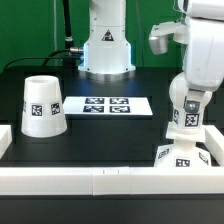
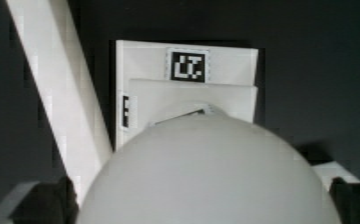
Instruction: Assemble lamp
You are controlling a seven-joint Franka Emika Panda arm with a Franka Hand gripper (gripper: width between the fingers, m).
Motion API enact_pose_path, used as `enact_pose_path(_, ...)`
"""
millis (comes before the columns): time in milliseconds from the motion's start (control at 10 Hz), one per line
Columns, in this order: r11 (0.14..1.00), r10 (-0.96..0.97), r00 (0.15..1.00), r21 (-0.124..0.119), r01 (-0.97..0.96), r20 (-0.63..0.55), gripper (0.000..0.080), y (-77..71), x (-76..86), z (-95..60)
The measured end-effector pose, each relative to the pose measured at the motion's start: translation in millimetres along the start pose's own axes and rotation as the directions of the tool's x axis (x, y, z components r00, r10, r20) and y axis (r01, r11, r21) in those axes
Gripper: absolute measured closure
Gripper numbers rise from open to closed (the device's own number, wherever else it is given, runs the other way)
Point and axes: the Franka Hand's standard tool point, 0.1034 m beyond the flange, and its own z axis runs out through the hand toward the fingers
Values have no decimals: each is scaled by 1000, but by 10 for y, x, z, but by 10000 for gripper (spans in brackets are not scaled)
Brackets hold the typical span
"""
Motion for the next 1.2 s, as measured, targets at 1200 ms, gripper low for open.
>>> enact_pose_path(1200,820,570,821,40,-571,30,223,-42,-27,3)
